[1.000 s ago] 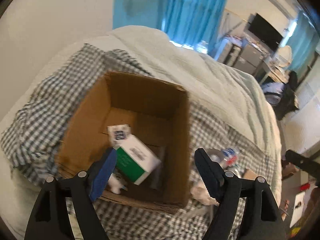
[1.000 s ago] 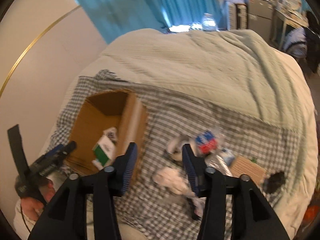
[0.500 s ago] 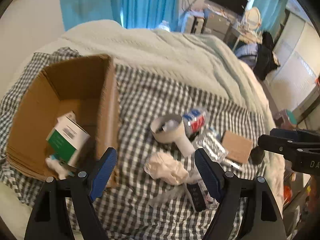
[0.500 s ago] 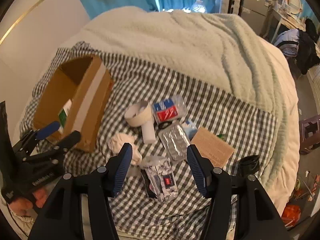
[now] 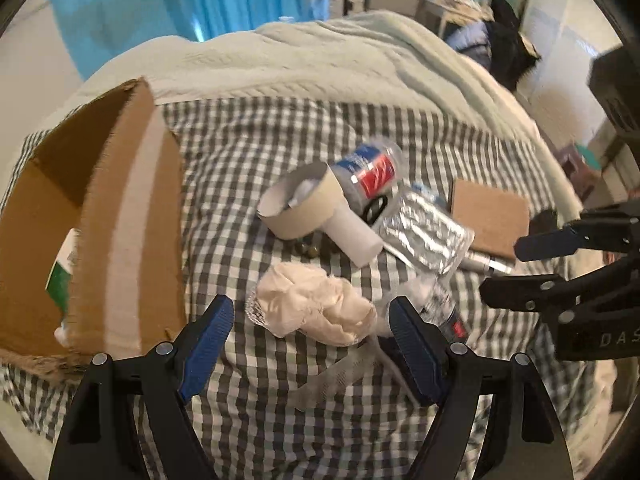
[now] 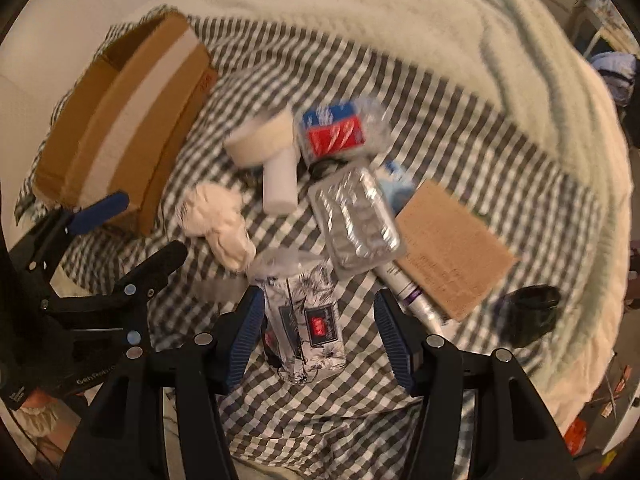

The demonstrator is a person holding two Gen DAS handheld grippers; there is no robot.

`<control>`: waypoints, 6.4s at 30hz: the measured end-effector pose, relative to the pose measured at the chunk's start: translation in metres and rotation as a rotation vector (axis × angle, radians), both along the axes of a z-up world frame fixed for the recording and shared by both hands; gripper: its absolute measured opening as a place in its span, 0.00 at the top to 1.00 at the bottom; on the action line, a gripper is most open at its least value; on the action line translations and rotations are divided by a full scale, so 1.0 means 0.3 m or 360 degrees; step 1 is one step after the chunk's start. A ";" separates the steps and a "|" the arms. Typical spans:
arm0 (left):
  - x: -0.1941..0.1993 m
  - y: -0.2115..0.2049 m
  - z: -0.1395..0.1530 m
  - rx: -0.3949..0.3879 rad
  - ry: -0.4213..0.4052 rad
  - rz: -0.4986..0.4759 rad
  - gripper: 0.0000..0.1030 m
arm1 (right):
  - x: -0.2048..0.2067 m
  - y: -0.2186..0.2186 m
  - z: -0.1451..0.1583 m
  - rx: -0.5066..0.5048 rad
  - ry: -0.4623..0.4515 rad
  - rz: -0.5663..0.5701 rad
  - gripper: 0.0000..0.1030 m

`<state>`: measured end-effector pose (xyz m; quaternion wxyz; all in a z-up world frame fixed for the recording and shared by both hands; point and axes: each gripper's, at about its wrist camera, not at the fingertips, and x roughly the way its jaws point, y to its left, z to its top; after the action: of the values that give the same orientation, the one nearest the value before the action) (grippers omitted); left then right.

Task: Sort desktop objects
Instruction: 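Grasp the lace-trimmed white cloth with the left tool while the right grasps the floral bag, then carry the cloth and floral bag into the box and release both, then return both tools to the items on the cloth, then grasp the tape roll with the left tool while the right grasps the blister pack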

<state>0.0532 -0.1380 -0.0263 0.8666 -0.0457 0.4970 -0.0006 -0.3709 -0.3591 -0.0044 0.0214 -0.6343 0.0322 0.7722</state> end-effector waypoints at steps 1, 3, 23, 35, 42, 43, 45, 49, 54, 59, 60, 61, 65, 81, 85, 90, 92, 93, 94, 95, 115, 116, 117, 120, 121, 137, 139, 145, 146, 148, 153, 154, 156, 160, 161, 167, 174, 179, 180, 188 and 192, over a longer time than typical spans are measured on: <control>0.002 -0.004 -0.014 0.0014 0.0009 -0.0016 0.20 | -0.001 -0.005 -0.018 -0.0005 -0.0017 0.0009 0.45; 0.009 -0.005 -0.048 0.0016 0.0032 -0.0033 0.20 | -0.002 -0.020 -0.062 -0.0027 -0.0058 0.0044 0.45; 0.099 0.037 -0.245 -0.0118 0.0221 -0.0105 0.20 | 0.029 -0.063 -0.314 0.0013 -0.0179 0.0120 0.35; 0.092 0.049 -0.212 -0.0209 0.0291 -0.0179 0.89 | 0.063 0.027 -0.202 0.0013 -0.0170 -0.0002 0.74; 0.048 0.070 -0.016 -0.0317 0.0180 -0.0122 0.90 | 0.058 -0.033 0.092 0.0059 0.0036 0.0068 0.74; 0.045 0.072 0.014 -0.0323 0.0165 -0.0115 0.90 | 0.058 -0.051 0.164 0.0069 0.0096 0.0061 0.74; 0.030 0.094 0.123 -0.0315 0.0105 -0.0101 0.90 | 0.044 -0.105 0.239 0.0082 0.0168 0.0080 0.74; -0.015 0.167 0.323 -0.0288 -0.0059 -0.0079 0.90 | 0.017 -0.197 0.401 0.0124 0.0347 0.0089 0.74; -0.103 0.343 0.503 -0.0278 -0.0194 0.0037 0.90 | 0.003 -0.324 0.525 0.0123 0.0496 0.0144 0.74; -0.162 0.549 0.525 -0.0243 -0.0281 0.0329 0.90 | -0.031 -0.464 0.590 0.0047 0.0605 0.0178 0.74; -0.167 0.574 0.519 -0.0240 -0.0283 0.0369 0.89 | -0.041 -0.493 0.596 0.0042 0.0633 0.0190 0.74; -0.180 0.606 0.510 -0.0240 -0.0280 0.0409 0.89 | -0.056 -0.526 0.597 0.0041 0.0652 0.0211 0.74; -0.180 0.686 0.472 -0.0118 -0.0255 0.0492 0.89 | -0.116 -0.630 0.575 -0.0011 0.0693 0.0261 0.74; -0.103 0.863 0.274 -0.0180 -0.0120 0.0645 0.89 | -0.390 -0.788 0.285 -0.0205 0.0519 0.0284 0.66; -0.099 0.844 0.283 -0.0134 -0.0127 0.0643 0.75 | -0.412 -0.784 0.280 -0.0241 0.0546 0.0288 0.52; -0.105 0.838 0.300 -0.0056 -0.0145 0.0696 0.24 | -0.407 -0.765 0.316 -0.0252 0.0609 0.0255 0.39; -0.114 0.834 0.318 -0.0054 -0.0160 0.0709 0.23 | -0.401 -0.748 0.330 -0.0246 0.0617 0.0233 0.39; -0.119 0.831 0.327 -0.0071 -0.0166 0.0716 0.23 | -0.393 -0.735 0.341 -0.0247 0.0623 0.0220 0.39; -0.121 0.829 0.330 -0.0085 -0.0171 0.0721 0.22 | -0.385 -0.727 0.353 -0.0247 0.0628 0.0216 0.39; -0.128 0.819 0.339 -0.0111 -0.0182 0.0724 0.22 | -0.376 -0.718 0.368 -0.0240 0.0639 0.0207 0.39; -0.044 0.201 0.400 -0.0160 -0.0115 0.0214 0.13 | -0.077 -0.116 0.533 0.0093 0.0697 -0.0284 0.39; -0.035 0.178 0.388 -0.0165 -0.0106 0.0199 0.13 | -0.072 -0.083 0.521 0.0092 0.0683 -0.0308 0.38; -0.025 0.152 0.372 -0.0169 -0.0089 0.0176 0.13 | -0.073 -0.062 0.514 0.0092 0.0673 -0.0322 0.38; 0.014 0.083 0.316 -0.0156 -0.0035 0.0118 0.13 | -0.073 0.010 0.471 0.0106 0.0621 -0.0355 0.38; 0.028 0.066 0.300 -0.0145 -0.0027 0.0112 0.13 | -0.079 0.031 0.452 0.0109 0.0601 -0.0353 0.38; 0.255 -0.012 -0.033 -0.0158 0.0180 0.0090 0.13 | -0.184 0.107 0.042 0.0051 0.0182 -0.0085 0.38; 0.274 -0.016 -0.068 -0.0168 0.0199 0.0069 0.13 | -0.206 0.117 -0.005 0.0048 0.0152 -0.0073 0.39; 0.320 -0.018 -0.149 -0.0177 0.0252 0.0031 0.13 | -0.240 0.151 -0.081 -0.0005 0.0149 -0.0054 0.38; 0.326 -0.015 -0.159 -0.0182 0.0255 0.0030 0.13 | -0.245 0.152 -0.086 -0.0009 0.0158 -0.0049 0.38; 0.340 -0.006 -0.173 -0.0212 0.0256 0.0035 0.13 | -0.258 0.156 -0.096 -0.0040 0.0166 -0.0048 0.38; 0.369 0.016 -0.210 -0.0360 0.0283 0.0080 0.13 | -0.290 0.160 -0.150 -0.0134 0.0095 -0.0033 0.38; 0.374 0.014 -0.216 -0.0369 0.0290 0.0083 0.12 | -0.292 0.156 -0.166 -0.0175 0.0054 -0.0013 0.39; 0.382 0.010 -0.222 -0.0369 0.0288 0.0084 0.12 | -0.294 0.150 -0.197 -0.0191 -0.0033 0.0004 0.53; 0.394 0.013 -0.220 -0.0363 0.0295 0.0066 0.13 | -0.274 0.151 -0.218 -0.0149 -0.0131 0.0053 0.78; 0.394 0.017 -0.217 -0.0375 0.0304 0.0062 0.13 | -0.269 0.156 -0.209 -0.0165 -0.0129 0.0049 0.82; 0.370 0.036 -0.177 -0.0437 0.0304 0.0087 0.14 | -0.233 0.160 -0.152 -0.0267 -0.0088 0.0020 0.87; 0.319 0.047 -0.102 -0.0355 0.0244 0.0036 0.14 | -0.218 0.095 -0.104 -0.0392 -0.0052 0.0064 0.84; 0.324 0.062 -0.087 -0.0322 0.0231 0.0049 0.14 | -0.230 0.022 -0.172 -0.0369 -0.0164 0.0060 0.84; 0.320 0.067 -0.082 -0.0305 0.0228 0.0046 0.14 | -0.231 0.013 -0.183 -0.0320 -0.0188 0.0068 0.84; 0.301 0.092 -0.020 -0.0254 0.0235 0.0052 0.14 | -0.228 0.033 -0.073 -0.0143 -0.0193 -0.0040 0.93; 0.269 0.095 0.091 -0.0327 0.0163 0.0051 0.14 | -0.202 0.033 0.062 -0.0062 -0.0078 -0.0050 0.93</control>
<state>0.1339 -0.1096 0.0010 0.8308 -0.1421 0.5370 -0.0352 -0.4316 -0.3491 0.0142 0.0221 -0.6527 0.0567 0.7551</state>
